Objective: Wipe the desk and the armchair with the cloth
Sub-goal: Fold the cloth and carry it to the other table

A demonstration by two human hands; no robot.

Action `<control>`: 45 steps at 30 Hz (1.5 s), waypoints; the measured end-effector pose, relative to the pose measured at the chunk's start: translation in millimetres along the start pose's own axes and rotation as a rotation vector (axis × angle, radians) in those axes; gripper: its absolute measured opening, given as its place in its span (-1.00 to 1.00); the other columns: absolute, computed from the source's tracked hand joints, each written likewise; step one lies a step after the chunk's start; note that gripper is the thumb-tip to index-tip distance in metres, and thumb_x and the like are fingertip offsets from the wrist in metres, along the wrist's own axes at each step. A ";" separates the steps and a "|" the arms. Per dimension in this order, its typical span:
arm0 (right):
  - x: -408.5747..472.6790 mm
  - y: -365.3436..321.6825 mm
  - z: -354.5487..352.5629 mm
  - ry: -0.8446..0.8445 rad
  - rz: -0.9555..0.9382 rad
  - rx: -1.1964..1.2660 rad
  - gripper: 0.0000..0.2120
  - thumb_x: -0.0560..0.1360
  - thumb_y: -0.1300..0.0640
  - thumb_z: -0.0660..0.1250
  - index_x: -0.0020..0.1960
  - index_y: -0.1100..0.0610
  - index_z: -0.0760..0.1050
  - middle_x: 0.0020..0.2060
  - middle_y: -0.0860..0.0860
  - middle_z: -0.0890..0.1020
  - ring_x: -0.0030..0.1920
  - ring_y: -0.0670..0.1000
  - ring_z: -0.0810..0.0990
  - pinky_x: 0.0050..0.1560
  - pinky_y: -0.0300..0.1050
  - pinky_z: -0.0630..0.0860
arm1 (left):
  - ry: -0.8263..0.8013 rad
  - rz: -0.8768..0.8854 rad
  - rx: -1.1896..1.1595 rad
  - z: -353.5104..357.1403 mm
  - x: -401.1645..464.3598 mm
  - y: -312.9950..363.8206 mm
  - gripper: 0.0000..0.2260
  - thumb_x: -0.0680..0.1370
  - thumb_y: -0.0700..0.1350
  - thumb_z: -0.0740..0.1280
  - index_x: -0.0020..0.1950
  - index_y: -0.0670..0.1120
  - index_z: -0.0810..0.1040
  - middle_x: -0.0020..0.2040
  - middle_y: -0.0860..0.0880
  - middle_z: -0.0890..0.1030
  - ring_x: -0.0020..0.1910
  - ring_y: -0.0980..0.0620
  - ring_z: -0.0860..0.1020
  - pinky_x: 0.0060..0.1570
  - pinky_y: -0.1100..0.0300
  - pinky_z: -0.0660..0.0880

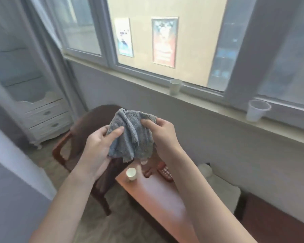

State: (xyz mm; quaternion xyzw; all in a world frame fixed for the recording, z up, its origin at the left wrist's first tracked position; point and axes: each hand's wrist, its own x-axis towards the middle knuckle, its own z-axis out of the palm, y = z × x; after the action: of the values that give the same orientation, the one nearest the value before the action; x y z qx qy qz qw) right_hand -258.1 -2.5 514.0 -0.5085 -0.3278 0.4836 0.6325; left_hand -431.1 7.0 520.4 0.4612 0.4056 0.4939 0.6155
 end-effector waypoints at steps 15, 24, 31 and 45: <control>50.6 127.7 -263.0 0.824 0.223 -0.007 -0.90 0.45 0.23 0.50 -0.12 0.28 0.65 -0.14 0.26 0.74 -0.22 0.08 0.66 -0.04 0.14 0.66 | -0.418 -0.347 0.413 199.4 108.8 -250.3 -0.87 0.53 -0.22 0.49 0.04 -0.23 0.67 -0.14 -0.12 0.76 -0.15 0.00 0.71 -0.08 0.07 0.64; 79.6 185.3 -359.7 1.074 0.337 -0.107 -0.93 0.46 0.30 0.45 -0.06 0.20 0.65 -0.22 0.05 0.69 -0.11 0.06 0.67 0.00 -0.06 0.57 | -0.505 -0.498 0.491 250.7 141.2 -385.7 -0.67 0.39 0.09 0.49 -0.12 -0.19 0.70 -0.21 -0.12 0.69 -0.18 -0.05 0.61 -0.13 -0.05 0.56; 81.2 265.6 -422.6 1.208 0.436 -0.203 -0.90 0.52 0.25 0.41 0.03 0.17 0.63 0.02 0.19 0.71 -0.02 0.10 0.63 0.11 0.01 0.56 | -0.605 -0.498 0.624 281.4 140.8 -490.2 -0.85 0.57 -0.16 0.36 -0.15 -0.19 0.63 -0.15 -0.12 0.70 -0.14 -0.08 0.62 -0.10 0.00 0.59; 95.3 389.4 -477.3 1.001 0.455 -0.345 -0.40 0.53 0.39 0.26 0.53 0.09 0.33 0.26 -0.06 0.52 0.31 -0.04 0.47 0.30 -0.18 0.38 | -0.647 -0.607 0.741 307.0 123.6 -624.1 -0.79 0.61 -0.28 0.23 0.23 -0.18 0.52 0.11 -0.14 0.65 0.12 -0.12 0.63 0.22 -0.10 0.58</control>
State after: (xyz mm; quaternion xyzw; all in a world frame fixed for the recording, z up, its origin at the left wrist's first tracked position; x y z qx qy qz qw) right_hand 96.5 -62.2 4.8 -0.8289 0.0551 0.2473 0.4988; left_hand 30.6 23.0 -14.0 0.6364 0.4567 -0.0462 0.6199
